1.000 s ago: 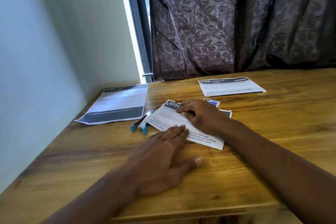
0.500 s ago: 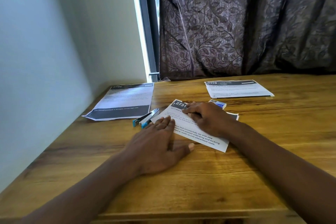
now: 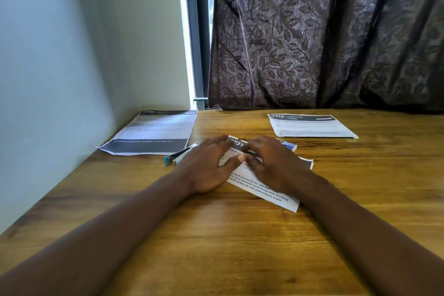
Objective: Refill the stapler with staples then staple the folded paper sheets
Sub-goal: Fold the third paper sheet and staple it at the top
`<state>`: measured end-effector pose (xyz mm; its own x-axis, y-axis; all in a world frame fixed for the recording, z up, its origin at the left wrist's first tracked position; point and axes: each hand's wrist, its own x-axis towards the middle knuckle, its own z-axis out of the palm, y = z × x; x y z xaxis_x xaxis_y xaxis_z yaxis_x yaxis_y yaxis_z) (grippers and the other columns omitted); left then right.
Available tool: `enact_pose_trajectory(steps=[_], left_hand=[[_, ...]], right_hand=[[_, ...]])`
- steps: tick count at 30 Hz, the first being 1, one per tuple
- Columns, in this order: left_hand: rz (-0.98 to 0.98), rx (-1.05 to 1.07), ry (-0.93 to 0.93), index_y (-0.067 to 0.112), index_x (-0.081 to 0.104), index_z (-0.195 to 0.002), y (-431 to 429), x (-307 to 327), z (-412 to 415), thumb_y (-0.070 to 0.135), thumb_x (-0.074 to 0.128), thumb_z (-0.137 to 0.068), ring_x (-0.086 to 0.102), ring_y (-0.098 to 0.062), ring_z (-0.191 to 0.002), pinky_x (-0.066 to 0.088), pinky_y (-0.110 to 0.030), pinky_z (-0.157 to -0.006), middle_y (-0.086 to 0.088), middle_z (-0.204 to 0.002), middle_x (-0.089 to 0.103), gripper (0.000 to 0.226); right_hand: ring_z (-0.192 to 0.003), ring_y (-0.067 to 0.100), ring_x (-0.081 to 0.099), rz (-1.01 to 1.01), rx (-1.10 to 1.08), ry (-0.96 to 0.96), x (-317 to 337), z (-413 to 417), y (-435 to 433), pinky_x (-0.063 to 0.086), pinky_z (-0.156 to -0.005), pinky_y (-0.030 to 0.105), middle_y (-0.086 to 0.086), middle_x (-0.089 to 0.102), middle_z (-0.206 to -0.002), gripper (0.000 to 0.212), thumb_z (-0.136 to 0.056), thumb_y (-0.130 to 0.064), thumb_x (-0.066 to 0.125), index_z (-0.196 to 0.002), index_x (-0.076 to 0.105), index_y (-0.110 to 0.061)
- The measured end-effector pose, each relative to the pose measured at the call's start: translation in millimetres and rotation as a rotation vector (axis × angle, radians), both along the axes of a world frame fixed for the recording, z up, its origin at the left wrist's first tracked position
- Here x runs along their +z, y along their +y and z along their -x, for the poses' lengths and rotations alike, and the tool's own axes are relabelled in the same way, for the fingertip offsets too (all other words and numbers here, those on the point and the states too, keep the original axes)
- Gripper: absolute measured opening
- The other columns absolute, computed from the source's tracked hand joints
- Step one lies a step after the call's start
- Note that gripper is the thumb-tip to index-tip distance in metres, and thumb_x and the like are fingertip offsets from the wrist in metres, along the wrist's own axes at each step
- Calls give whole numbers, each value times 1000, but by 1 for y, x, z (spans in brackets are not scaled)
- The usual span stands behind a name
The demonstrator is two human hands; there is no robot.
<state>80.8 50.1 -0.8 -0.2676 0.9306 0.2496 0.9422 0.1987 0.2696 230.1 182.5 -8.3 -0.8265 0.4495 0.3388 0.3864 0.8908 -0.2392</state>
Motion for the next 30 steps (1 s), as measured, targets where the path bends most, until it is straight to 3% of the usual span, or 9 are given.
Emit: enact_pose_trajectory(steps=[2, 4, 7, 14, 22, 30], left_hand=[[-78, 120, -5, 30, 44, -150, 0, -1, 5, 60, 47, -97, 46, -21, -138, 43, -44, -111, 4, -152, 51, 61], [-63, 157, 51, 32, 48, -145, 0, 1, 7, 57, 52, -96, 54, -22, -126, 47, -42, -105, 4, -139, 61, 56], [-2, 152, 102, 31, 48, -146, 2, 2, 8, 59, 50, -96, 50, -24, -131, 41, -46, -111, 4, -142, 59, 57], [-57, 121, -2, 36, 53, -135, -2, 3, 15, 59, 57, -92, 52, -19, -120, 49, -43, -99, 8, -130, 64, 50], [-86, 114, -59, 37, 49, -137, -5, 6, 9, 56, 63, -90, 49, -19, -123, 49, -42, -97, 8, -131, 62, 52], [-229, 155, -262, 38, 42, -142, -5, 5, 12, 58, 66, -87, 60, -14, -118, 57, -42, -95, 11, -132, 62, 63]], right_hand=[[-119, 18, 47, -132, -134, -85, 2, -2, -1, 44, -99, 41, -1, 54, -129, 56, -99, -61, 35, -140, 50, -25], [-119, 21, 45, -187, -245, -181, 6, -2, -3, 43, -100, 45, 2, 51, -129, 74, -93, -75, 21, -141, 46, -24], [-118, 24, 44, -211, -312, -238, 10, 0, -7, 43, -98, 45, 7, 50, -128, 88, -85, -83, 14, -137, 49, -22], [-104, 18, 48, -140, -298, -91, 8, -2, 0, 45, -93, 39, 1, 55, -112, 52, -98, -63, 38, -122, 54, -21], [-114, 19, 49, -170, -341, -111, 7, -1, -6, 48, -94, 38, 2, 54, -125, 65, -94, -70, 35, -134, 48, -20], [-97, 13, 49, -219, -244, -7, 9, -6, -10, 44, -91, 34, -4, 58, -111, 58, -92, -72, 36, -122, 51, -25]])
